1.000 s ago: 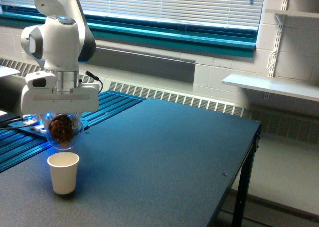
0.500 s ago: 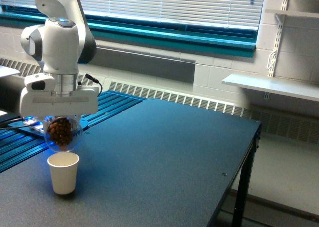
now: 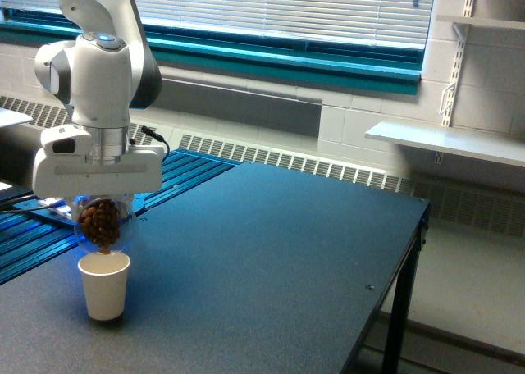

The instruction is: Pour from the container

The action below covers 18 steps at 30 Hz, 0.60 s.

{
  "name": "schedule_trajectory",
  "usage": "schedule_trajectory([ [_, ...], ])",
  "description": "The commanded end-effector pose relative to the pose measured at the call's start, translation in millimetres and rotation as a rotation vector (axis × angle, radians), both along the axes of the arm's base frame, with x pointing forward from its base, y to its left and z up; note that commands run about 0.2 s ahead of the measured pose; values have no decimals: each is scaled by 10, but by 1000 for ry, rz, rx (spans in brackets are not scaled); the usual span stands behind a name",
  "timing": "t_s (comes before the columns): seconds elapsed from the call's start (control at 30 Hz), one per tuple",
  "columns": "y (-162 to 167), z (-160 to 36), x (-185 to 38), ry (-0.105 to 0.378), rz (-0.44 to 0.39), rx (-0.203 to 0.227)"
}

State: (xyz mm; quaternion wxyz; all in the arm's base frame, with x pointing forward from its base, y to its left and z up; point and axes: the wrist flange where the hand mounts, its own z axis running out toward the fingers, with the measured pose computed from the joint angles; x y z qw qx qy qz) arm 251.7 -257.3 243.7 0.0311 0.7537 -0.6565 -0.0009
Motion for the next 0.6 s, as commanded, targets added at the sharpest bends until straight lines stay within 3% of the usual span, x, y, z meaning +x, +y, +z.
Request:
schedule_trajectory([
  [0.03, -14, 5, 46, 11, 27, 5],
  [0.6, -55, -16, 104, 30, 32, 17],
])
